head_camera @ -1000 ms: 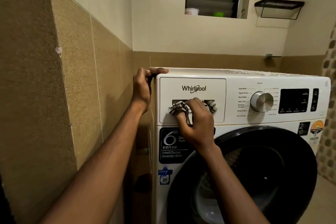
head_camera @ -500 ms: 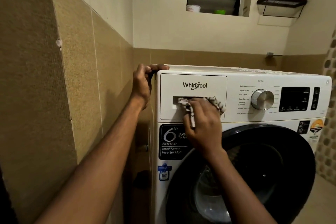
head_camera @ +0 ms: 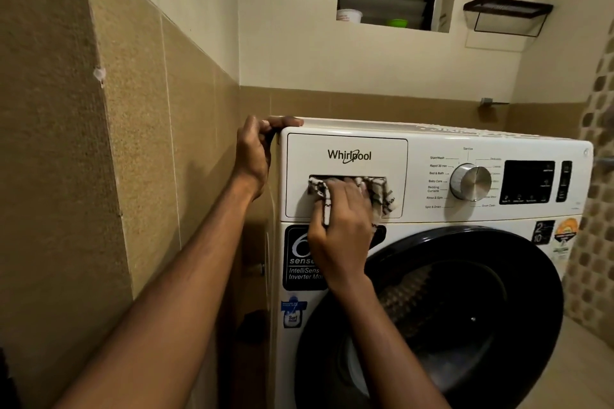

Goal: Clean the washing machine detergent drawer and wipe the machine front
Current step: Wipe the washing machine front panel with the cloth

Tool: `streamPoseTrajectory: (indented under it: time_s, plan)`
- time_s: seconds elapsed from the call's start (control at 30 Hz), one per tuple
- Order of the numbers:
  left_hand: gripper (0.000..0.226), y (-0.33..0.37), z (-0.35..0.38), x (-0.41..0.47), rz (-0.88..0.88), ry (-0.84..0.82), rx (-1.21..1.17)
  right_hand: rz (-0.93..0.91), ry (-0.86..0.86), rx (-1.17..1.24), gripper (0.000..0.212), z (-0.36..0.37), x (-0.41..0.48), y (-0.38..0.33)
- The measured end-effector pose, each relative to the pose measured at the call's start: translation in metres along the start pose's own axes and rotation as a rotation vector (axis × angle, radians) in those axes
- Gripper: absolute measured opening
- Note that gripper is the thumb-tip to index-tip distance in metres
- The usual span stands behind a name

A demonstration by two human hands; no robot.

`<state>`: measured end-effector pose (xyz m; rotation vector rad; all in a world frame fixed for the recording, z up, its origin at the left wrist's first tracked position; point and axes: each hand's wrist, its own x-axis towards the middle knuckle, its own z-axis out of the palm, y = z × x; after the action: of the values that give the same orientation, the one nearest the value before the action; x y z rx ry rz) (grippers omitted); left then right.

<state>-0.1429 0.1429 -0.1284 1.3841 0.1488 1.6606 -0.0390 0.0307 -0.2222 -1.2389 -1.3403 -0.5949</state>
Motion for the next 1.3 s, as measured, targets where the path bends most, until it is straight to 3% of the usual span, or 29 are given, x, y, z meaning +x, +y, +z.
streamPoseTrajectory:
  time_s: [0.13,0.3,0.37,0.4,0.47,0.53,0.6,0.7,0.8,0.87,0.97,1.03,1.1,1.23,1.3]
  plan:
    - [0.05,0.001,-0.002,0.001,-0.002,-0.013,0.01,0.003,0.113,0.448,0.023,-0.018,-0.002,0.009]
    - [0.051,0.0,-0.003,0.001,-0.01,-0.033,0.014,0.514,0.625,0.911,0.017,-0.033,0.002,-0.019]
    - [0.051,0.002,-0.002,0.0,-0.004,-0.026,0.02,0.48,0.693,0.884,0.016,-0.032,0.017,-0.025]
    - [0.051,0.002,-0.002,0.0,0.002,-0.021,0.024,0.392,0.637,0.813,0.016,-0.031,0.025,-0.028]
    - [0.051,0.003,-0.002,-0.002,0.014,-0.024,0.039,0.096,0.365,0.527,0.03,-0.02,0.035,-0.027]
    - [0.053,0.003,-0.002,-0.003,0.002,-0.033,0.05,-0.264,0.029,-0.013,0.047,-0.008,0.04,-0.009]
    - [0.052,0.003,-0.002,-0.003,-0.008,-0.038,0.042,-0.378,-0.12,-0.361,0.064,-0.007,0.044,0.017]
    - [0.049,0.003,-0.001,-0.001,0.004,-0.012,0.033,-0.097,-0.059,-0.429,0.071,-0.019,0.049,0.043]
    - [0.048,0.002,0.0,0.0,-0.001,0.0,0.018,0.219,0.012,-0.261,0.068,-0.014,0.061,0.027]
    - [0.049,0.001,0.0,-0.001,-0.009,-0.004,0.019,0.202,-0.018,-0.23,0.067,-0.006,0.059,0.006]
    - [0.052,0.002,-0.002,0.0,-0.024,-0.02,0.024,-0.235,-0.203,-0.342,0.066,0.002,0.031,0.005]
    - [0.052,0.003,-0.001,-0.001,-0.024,-0.018,0.017,-0.404,-0.258,-0.411,0.066,-0.005,0.017,0.025]
    - [0.051,0.003,0.001,-0.003,-0.02,-0.004,0.006,-0.278,-0.213,-0.431,0.067,-0.015,0.01,0.045]
    - [0.051,0.004,0.002,-0.004,-0.011,0.016,0.035,0.24,-0.065,-0.273,0.069,-0.018,0.016,0.038]
    - [0.05,0.005,0.003,-0.005,-0.013,0.021,0.035,0.231,-0.084,-0.242,0.071,-0.008,0.012,0.02]
